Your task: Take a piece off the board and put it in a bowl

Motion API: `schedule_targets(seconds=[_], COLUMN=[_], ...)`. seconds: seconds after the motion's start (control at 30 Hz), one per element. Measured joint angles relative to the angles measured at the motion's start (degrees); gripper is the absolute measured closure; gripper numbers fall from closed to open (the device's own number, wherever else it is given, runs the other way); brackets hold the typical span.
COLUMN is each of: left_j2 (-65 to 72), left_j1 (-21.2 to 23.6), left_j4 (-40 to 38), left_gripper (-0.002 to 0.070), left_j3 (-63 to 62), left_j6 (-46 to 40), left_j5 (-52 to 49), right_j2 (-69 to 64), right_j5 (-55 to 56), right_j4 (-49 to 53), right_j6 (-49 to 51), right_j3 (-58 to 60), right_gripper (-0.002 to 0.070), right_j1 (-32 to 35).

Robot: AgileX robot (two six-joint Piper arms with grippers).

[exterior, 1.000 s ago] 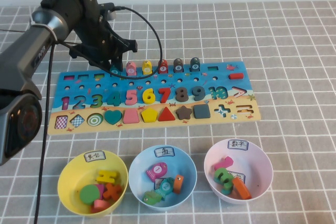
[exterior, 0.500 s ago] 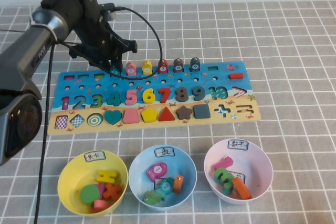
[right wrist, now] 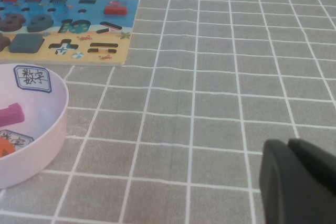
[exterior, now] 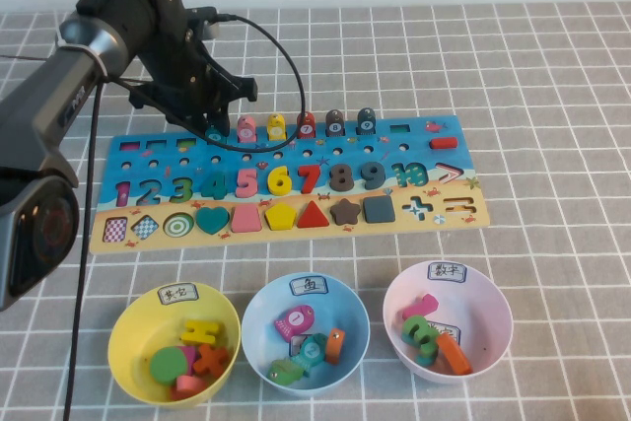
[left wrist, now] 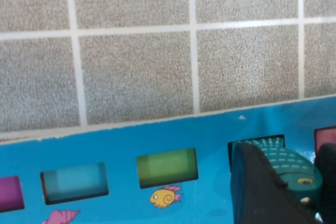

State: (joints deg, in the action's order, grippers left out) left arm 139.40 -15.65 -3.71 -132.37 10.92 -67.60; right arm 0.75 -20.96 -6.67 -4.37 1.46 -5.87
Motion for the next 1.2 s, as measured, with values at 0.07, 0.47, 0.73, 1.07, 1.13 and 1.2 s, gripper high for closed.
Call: schedule_targets(seconds=[0.07, 0.47, 0.73, 1.07, 1.13, 1.2], left_j2=[0.0, 0.0, -0.12, -3.68, -4.86, -6.35], left_j1=[0.0, 0.0, 0.0, 0.0, 0.0, 0.0], left_j4=[0.0, 0.0, -0.12, -0.11, 0.17, 0.44], left_gripper=[0.0486, 0.0487, 0.0487, 0.0487, 0.0487, 0.0487], left_j3=[0.0, -0.88, -1.63, -1.63, -1.63, -1.63], left_j6=[-0.11, -0.19, -0.6, -4.49, -5.21, -5.6], left_j5=[0.0, -0.58, -1.11, -3.05, -3.3, -3.4], right_j2=[0.0, 0.0, 0.0, 0.0, 0.0, 0.0], right_j5=[0.0, 0.0, 0.0, 0.0, 0.0, 0.0], right_j4=[0.0, 0.0, 0.0, 0.0, 0.0, 0.0], right_j6=[0.0, 0.0, 0.0, 0.0, 0.0, 0.0], right_j3=[0.0, 0.0, 0.0, 0.0, 0.0, 0.0], right_gripper=[0.0694, 0.0694, 0.0694, 0.0694, 0.0694, 0.0694], right_j1=[0.0, 0.0, 0.0, 0.0, 0.0, 0.0])
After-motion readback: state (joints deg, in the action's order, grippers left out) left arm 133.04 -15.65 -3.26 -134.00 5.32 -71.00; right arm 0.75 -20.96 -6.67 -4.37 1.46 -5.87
